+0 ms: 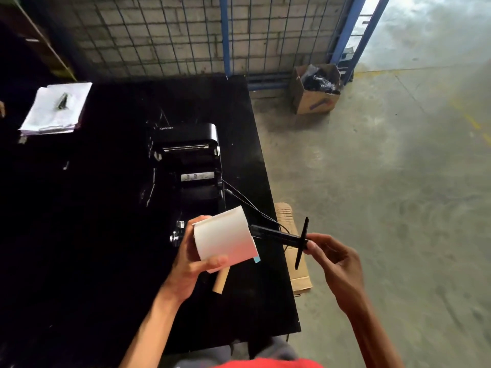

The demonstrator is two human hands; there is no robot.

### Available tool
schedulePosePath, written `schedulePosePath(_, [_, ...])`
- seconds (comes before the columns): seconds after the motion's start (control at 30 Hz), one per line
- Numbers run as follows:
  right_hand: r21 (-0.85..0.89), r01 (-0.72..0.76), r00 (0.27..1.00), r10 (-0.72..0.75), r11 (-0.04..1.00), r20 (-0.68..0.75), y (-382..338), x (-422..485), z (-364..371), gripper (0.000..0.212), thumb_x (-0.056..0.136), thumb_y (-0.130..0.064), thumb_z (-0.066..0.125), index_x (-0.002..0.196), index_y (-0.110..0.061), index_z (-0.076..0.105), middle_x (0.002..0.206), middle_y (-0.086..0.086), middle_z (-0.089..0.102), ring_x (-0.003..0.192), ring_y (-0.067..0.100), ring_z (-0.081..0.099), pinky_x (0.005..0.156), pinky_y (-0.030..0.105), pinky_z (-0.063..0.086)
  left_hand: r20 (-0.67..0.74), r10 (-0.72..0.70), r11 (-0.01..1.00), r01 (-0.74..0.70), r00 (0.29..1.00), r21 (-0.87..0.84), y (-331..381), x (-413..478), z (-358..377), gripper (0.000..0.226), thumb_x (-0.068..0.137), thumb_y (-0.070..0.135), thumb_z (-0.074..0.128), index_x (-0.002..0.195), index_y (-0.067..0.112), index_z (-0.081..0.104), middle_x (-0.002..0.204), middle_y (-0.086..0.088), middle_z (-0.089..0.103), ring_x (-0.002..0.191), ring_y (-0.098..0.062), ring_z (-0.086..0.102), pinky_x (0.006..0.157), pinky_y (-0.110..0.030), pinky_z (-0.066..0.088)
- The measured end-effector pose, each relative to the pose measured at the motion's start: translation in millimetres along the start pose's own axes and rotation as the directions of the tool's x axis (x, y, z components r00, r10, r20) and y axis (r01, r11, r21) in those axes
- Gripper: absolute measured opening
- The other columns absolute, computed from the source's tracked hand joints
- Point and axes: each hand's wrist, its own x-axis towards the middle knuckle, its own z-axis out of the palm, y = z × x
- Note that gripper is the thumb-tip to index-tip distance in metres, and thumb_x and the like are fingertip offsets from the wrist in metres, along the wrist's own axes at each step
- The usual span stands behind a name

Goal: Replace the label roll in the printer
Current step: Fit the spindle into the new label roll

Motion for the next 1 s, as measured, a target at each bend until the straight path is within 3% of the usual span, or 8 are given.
schedulePosePath(0.27, [0.064, -0.068, 0.970, 0.051, 0.996, 0.238, -26, 27, 15, 0.020, 0.088, -0.006, 0.070, 0.106, 0.001, 0.077, 0.094, 0.010, 0.081, 0.084, 0.014, 0.076, 0.077, 0.020, 0.058, 0.159, -0.006, 0.998, -0.004, 0.987, 0.062, 15, 3, -7, 0.102, 0.060, 0.011, 0.093, 0.144, 0.014, 0.035, 0.129, -0.007, 0.057, 0.115, -0.035, 0.062, 0.082, -0.053, 0.060])
schedulePosePath(0.37, [-0.003, -0.056, 0.951, 0.055, 0.998, 0.305, -21, 26, 45, 0.017, 0.091, -0.001, 0.072, 0.108, -0.001, 0.077, 0.098, 0.019, 0.080, 0.093, 0.034, 0.077, 0.086, 0.038, 0.062, 0.181, 0.000, 0.996, -0.017, 0.984, 0.091, 21, 6, -2, 0.104, 0.060, 0.005, 0.093, 0.144, 0.012, 0.033, 0.127, -0.013, 0.058, 0.113, -0.035, 0.063, 0.083, -0.047, 0.060])
schedulePosePath(0.43, [0.006, -0.058, 0.963, 0.054, 0.998, 0.263, -19, 24, 57, 0.019, 0.091, -0.006, 0.075, 0.110, -0.004, 0.077, 0.099, 0.017, 0.080, 0.094, 0.036, 0.076, 0.087, 0.042, 0.062, 0.162, 0.018, 0.994, -0.035, 0.987, 0.103, 23, 7, 0, 0.102, 0.060, 0.003, 0.092, 0.143, 0.013, 0.035, 0.127, -0.013, 0.058, 0.113, -0.036, 0.063, 0.083, -0.047, 0.060])
schedulePosePath(0.5, [0.047, -0.108, 0.971, 0.096, 0.993, 0.220, -18, 22, 61, 0.024, 0.089, -0.014, 0.078, 0.112, -0.007, 0.076, 0.096, 0.014, 0.080, 0.088, 0.026, 0.077, 0.084, 0.038, 0.062, 0.147, 0.027, 0.990, -0.047, 0.989, 0.132, 25, 7, -2, 0.102, 0.060, 0.004, 0.093, 0.144, 0.015, 0.035, 0.127, -0.012, 0.059, 0.113, -0.039, 0.063, 0.084, -0.054, 0.059])
schedulePosePath(0.57, [0.023, -0.176, 0.963, 0.167, 0.984, 0.212, -17, 20, 63, 0.026, 0.086, -0.024, 0.080, 0.108, -0.011, 0.077, 0.095, 0.012, 0.081, 0.088, 0.024, 0.077, 0.088, 0.043, 0.062, 0.148, 0.028, 0.979, -0.057, 0.989, 0.195, 28, 8, -6, 0.104, 0.060, 0.007, 0.094, 0.145, 0.017, 0.035, 0.127, -0.010, 0.061, 0.114, -0.038, 0.062, 0.086, -0.061, 0.057])
schedulePosePath(0.7, [0.012, -0.295, 0.917, 0.279, 0.955, 0.285, -10, 17, 66, 0.031, 0.086, -0.036, 0.080, 0.104, -0.012, 0.077, 0.104, 0.011, 0.079, 0.104, 0.029, 0.074, 0.098, 0.052, 0.057, 0.158, 0.048, 0.935, -0.100, 0.986, 0.340, 30, 9, -11, 0.107, 0.057, 0.010, 0.097, 0.144, 0.020, 0.037, 0.128, -0.003, 0.062, 0.119, -0.032, 0.060, 0.097, -0.065, 0.048])
schedulePosePath(0.83, [0.302, -0.532, 0.809, 0.369, 0.791, 0.458, -4, 10, 72, 0.054, 0.085, -0.035, 0.077, 0.123, 0.002, 0.066, 0.120, 0.023, 0.072, 0.108, 0.035, 0.072, 0.088, 0.047, 0.061, 0.183, 0.081, 0.890, -0.153, 0.980, 0.429, 36, 8, -10, 0.105, 0.055, 0.013, 0.098, 0.142, 0.022, 0.040, 0.128, 0.002, 0.061, 0.119, -0.023, 0.058, 0.100, -0.051, 0.050])
schedulePosePath(1.0, [0.539, -0.484, 0.857, 0.251, 0.689, 0.449, 9, 5, 86, 0.041, 0.094, -0.021, 0.066, 0.132, -0.006, 0.058, 0.129, 0.023, 0.067, 0.112, 0.039, 0.070, 0.083, 0.051, 0.061, 0.233, 0.123, 0.848, -0.224, 0.965, 0.480, 51, 16, -2, 0.107, 0.054, 0.021, 0.099, 0.143, 0.032, 0.040, 0.126, 0.011, 0.058, 0.115, -0.014, 0.059, 0.090, -0.028, 0.055])
